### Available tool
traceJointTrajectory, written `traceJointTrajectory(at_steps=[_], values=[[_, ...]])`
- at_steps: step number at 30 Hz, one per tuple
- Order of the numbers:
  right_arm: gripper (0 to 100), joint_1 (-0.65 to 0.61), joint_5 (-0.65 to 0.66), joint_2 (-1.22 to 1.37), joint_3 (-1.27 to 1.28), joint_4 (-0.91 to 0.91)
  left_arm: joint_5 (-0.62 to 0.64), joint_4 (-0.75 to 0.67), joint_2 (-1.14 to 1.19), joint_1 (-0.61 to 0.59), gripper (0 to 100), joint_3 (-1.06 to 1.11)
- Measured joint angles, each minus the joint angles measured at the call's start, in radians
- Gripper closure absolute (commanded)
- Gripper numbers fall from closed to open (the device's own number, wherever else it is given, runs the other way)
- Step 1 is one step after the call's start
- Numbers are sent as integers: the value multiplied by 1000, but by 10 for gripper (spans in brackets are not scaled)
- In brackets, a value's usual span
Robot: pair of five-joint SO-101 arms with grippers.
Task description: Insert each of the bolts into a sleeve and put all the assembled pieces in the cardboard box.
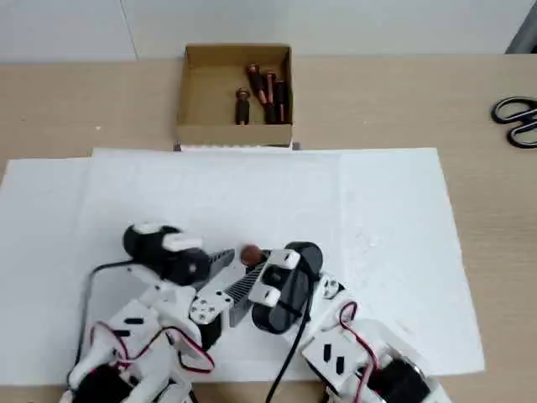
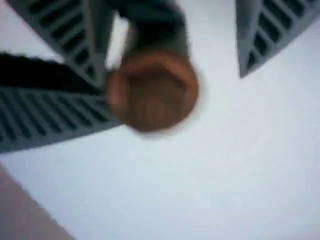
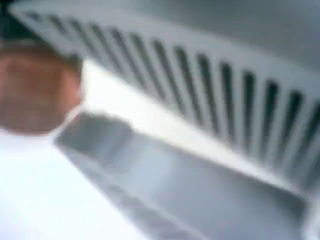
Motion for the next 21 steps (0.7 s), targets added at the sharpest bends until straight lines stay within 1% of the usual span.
traceJointTrajectory(at_steps=[7,13,15,18,21], values=[[996,-2,2,-3,-23,23,-2,29,3,2,830,-57],[996,0,2,-3,-23,23,-20,83,3,0,837,-155],[996,0,2,-3,-23,23,-28,86,3,-26,878,-186],[996,0,2,-3,-23,23,-91,86,3,-81,998,-209],[996,18,2,-3,-23,23,-166,81,3,-160,995,-212]])
